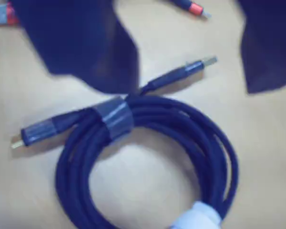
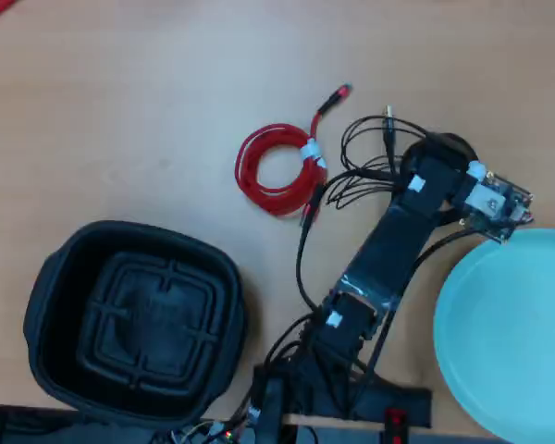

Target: Put a black charging cable in a black bowl and put a red charging cable in a green bowl

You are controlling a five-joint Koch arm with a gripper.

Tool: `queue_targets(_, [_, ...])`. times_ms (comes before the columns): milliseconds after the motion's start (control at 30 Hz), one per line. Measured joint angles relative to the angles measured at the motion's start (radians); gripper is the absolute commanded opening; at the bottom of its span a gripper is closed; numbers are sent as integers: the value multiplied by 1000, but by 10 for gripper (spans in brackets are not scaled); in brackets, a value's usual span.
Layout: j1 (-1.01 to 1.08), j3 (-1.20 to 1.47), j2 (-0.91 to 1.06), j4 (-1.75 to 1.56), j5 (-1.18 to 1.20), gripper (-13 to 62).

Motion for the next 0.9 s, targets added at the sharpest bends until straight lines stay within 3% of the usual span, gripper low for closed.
queue_targets(167, [9,2,-3,25,8,309])
queue_targets(900, [97,52,-212,100,6,313])
